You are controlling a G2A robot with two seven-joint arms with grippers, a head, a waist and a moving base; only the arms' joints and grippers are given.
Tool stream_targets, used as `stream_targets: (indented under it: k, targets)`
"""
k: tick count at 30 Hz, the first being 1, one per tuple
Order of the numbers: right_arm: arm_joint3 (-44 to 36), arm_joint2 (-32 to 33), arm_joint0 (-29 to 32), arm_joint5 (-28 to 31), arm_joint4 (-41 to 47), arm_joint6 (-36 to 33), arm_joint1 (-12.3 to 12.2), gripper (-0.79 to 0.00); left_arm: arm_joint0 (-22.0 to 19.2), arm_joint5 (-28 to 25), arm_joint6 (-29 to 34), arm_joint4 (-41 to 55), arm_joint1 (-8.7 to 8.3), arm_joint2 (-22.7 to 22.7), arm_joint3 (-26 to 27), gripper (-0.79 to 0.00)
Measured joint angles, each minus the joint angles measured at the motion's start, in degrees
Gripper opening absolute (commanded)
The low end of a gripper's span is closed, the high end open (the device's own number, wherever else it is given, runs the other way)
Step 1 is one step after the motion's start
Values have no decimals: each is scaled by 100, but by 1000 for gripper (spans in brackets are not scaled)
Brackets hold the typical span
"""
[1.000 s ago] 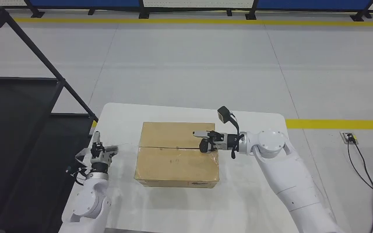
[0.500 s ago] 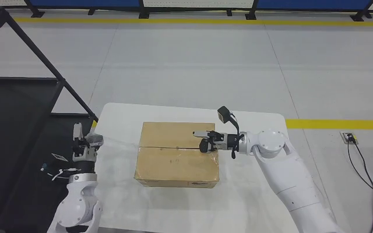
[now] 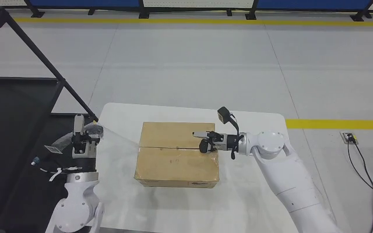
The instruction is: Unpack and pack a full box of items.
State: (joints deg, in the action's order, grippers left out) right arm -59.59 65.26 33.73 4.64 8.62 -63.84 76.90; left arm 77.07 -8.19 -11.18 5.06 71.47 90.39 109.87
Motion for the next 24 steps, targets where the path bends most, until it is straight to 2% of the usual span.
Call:
stream_targets:
  k: [8, 17, 24]
  targets:
    - [-342, 206, 297, -58, 40, 44, -109, 0, -87, 304, 34, -626, 34, -266, 317, 0]
    - [-594, 344, 517, -262, 54, -43, -212, 0, -378, 644, 391, -1055, 66, -604, 391, 0]
    - [-768, 454, 661, -93, 205, 24, -267, 0, -547, 776, 561, -1375, 108, -991, 373, 0]
